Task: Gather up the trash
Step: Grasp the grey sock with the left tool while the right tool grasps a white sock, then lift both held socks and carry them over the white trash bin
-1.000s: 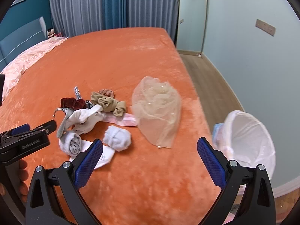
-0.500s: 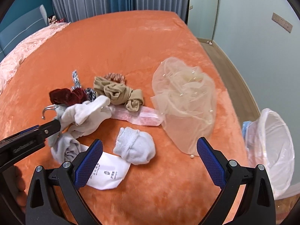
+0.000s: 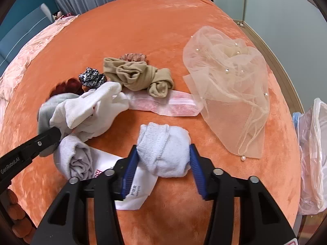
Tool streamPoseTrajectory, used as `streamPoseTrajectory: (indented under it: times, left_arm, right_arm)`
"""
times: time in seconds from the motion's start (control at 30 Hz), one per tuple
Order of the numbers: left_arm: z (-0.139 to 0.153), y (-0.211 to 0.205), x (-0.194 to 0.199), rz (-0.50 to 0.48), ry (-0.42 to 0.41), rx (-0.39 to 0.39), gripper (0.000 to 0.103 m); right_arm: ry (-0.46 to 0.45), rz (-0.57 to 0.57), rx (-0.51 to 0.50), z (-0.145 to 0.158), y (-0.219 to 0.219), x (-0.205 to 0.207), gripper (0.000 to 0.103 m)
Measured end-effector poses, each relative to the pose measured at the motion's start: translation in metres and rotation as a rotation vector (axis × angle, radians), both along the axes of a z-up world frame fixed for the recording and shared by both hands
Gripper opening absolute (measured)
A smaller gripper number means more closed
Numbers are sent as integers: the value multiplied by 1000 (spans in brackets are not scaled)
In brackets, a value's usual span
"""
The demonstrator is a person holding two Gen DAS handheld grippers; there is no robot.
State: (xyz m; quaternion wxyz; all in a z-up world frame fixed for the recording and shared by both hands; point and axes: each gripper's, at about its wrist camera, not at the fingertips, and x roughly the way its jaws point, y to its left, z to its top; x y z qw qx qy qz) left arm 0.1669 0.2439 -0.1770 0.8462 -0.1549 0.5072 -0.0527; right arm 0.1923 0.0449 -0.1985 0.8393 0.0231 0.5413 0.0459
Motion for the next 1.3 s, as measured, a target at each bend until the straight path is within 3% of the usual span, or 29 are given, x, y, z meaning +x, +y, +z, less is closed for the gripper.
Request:
streamPoseTrajectory:
  times: [0.2,0.7,1.23,1.3]
  left_arm:
    - [25,-3,-9,7,-44,7,6]
    - [115,-29,-52,-30,-217,0,6]
    - [72,-34,-92,-72,-97,16,7]
    - [64,-30,-93,-46,-69,17,28]
  right_arm:
    - [-31,-2,32,19,0,-13,38]
    - [-223,-36,74,116,-30,-60,37]
    - [-226,-55,85,118,-51,-97,38]
    - [-224,-57,84,116,-52,-99,38]
